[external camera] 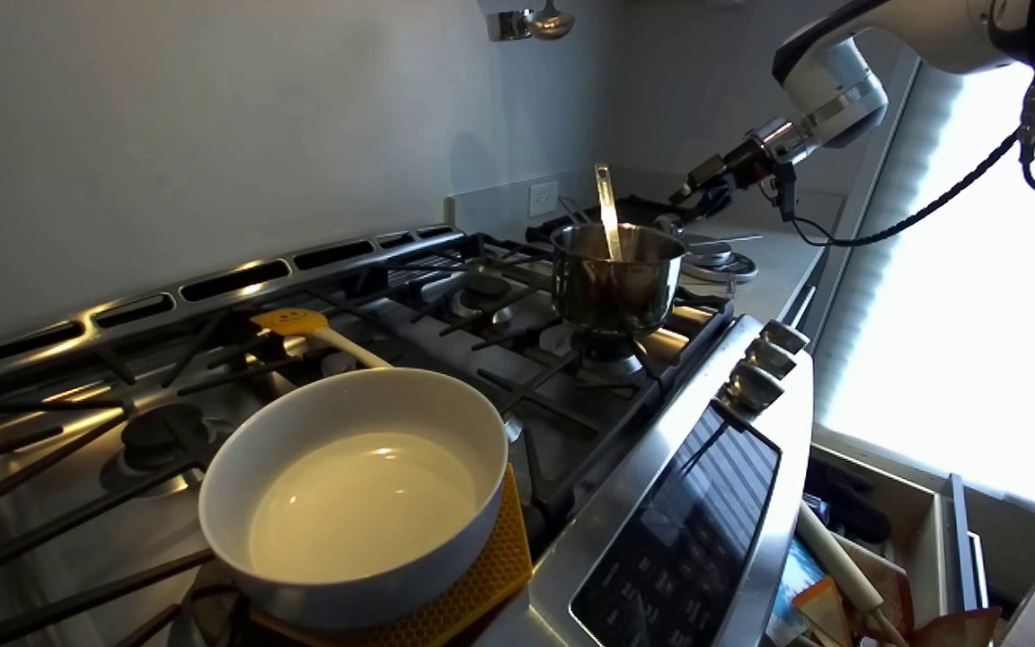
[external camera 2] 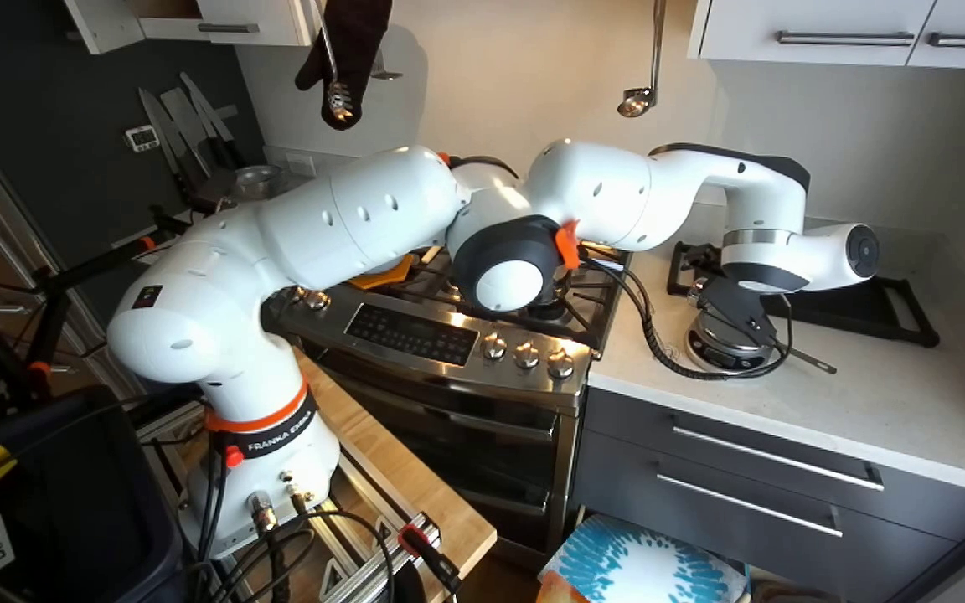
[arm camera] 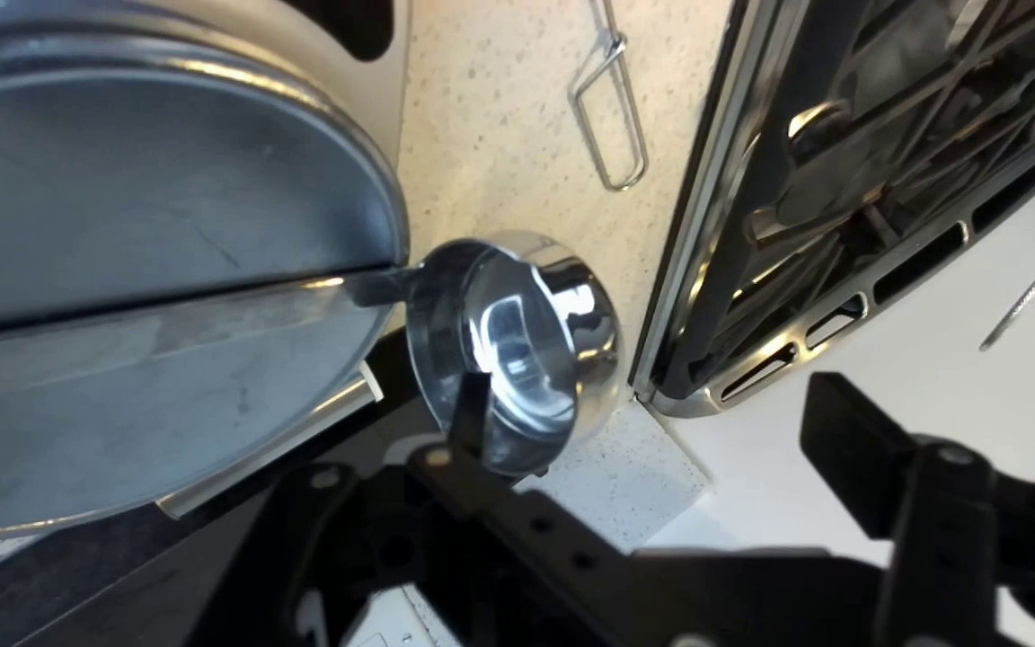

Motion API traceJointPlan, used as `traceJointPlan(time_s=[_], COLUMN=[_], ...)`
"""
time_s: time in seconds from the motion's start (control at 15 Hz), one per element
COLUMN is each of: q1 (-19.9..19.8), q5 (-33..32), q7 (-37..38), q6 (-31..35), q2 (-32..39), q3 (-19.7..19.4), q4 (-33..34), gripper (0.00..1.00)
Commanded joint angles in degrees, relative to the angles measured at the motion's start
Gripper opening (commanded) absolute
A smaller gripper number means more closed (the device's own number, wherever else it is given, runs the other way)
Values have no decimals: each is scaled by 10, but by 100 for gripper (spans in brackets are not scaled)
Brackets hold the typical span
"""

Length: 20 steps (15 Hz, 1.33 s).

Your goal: Pick up the silver spoon and put it in the silver pot

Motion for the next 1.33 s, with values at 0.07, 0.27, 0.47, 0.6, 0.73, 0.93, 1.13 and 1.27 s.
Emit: traceJointPlan(time_s=[0.07,0.27,0.47,0.6,0.73,0.93,1.13,1.27], q1=[-5,-5,-5,-5,-6,-3,4,7], q5=[6,5,5,6,6,4,-5,-4], q7=[19,27,33,35,36,34,30,35], q6=[-32,-43,-44,-44,-44,-39,-39,-38], q2=[34,41,46,50,52,43,34,38], q3=[11,13,14,15,16,15,12,11], q4=[47,57,63,68,69,64,70,79], gripper=[55,31,8,0,1,0,0,0])
